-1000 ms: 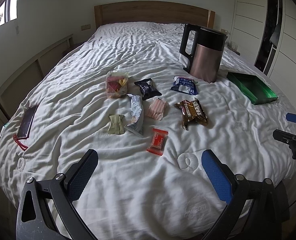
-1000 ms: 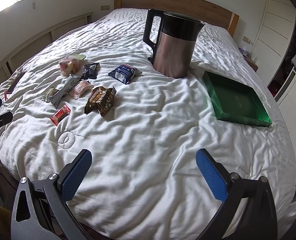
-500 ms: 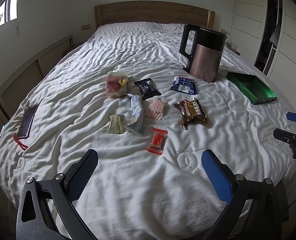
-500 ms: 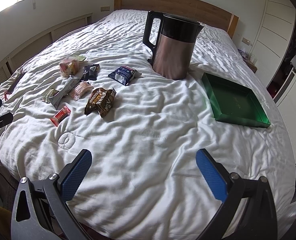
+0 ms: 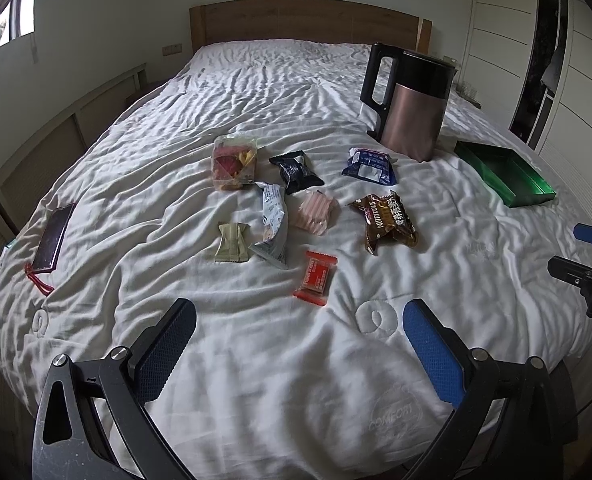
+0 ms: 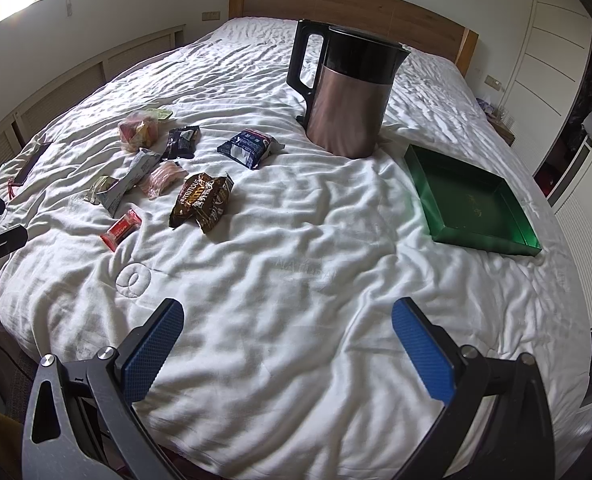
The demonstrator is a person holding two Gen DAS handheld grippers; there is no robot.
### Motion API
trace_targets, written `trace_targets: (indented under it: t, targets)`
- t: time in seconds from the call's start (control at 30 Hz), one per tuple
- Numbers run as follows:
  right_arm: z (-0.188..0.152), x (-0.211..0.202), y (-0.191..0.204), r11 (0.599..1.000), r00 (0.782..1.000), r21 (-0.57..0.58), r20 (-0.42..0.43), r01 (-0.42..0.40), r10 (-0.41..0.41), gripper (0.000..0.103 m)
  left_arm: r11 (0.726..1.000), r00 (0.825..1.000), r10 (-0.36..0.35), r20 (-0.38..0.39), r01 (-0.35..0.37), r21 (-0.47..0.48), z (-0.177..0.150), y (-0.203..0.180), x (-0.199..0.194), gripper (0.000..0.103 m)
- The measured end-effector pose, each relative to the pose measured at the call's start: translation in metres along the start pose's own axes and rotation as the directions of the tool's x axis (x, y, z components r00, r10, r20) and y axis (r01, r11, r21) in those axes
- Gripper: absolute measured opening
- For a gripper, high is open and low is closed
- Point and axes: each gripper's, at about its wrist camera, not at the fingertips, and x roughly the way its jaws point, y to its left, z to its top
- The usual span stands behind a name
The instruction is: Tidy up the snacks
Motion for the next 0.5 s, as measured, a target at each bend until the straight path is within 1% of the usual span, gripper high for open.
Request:
trace_targets:
  t: [0.5]
  targets:
    - [0.0003, 0.001, 0.0025, 1.0, 1.0, -0.001, -0.001, 0.002, -0.002, 0.103, 1.0, 1.0, -0.001, -0.004, 0.001, -0.006, -0.002, 0.0006, 0.0021, 0.102]
